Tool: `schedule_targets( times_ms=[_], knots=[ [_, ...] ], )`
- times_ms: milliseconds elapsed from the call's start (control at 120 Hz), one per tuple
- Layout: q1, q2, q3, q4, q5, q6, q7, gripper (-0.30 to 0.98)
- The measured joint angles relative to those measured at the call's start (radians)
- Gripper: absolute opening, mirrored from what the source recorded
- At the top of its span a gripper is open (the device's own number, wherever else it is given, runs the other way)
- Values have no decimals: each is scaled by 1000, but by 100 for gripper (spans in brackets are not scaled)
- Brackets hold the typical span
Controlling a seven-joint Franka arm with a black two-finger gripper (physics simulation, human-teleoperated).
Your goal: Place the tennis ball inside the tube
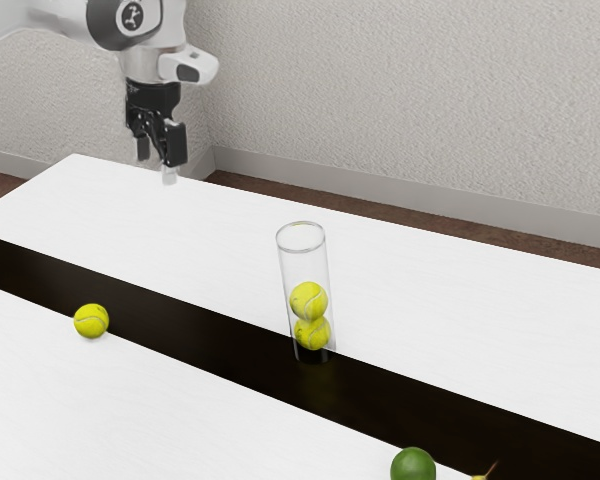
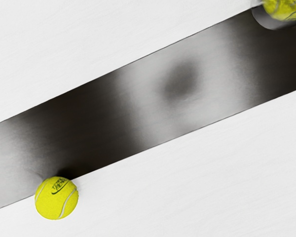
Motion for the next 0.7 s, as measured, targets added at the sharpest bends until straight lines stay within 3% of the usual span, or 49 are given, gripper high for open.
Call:
schedule_targets(
  times_ms=[100,433,700],
  knots=[
    [10,-13,1,-27,2,47,44,69],
    [191,-36,3,-397,-11,120,128,69],
    [297,-27,5,-589,-16,359,130,69]
  ],
)
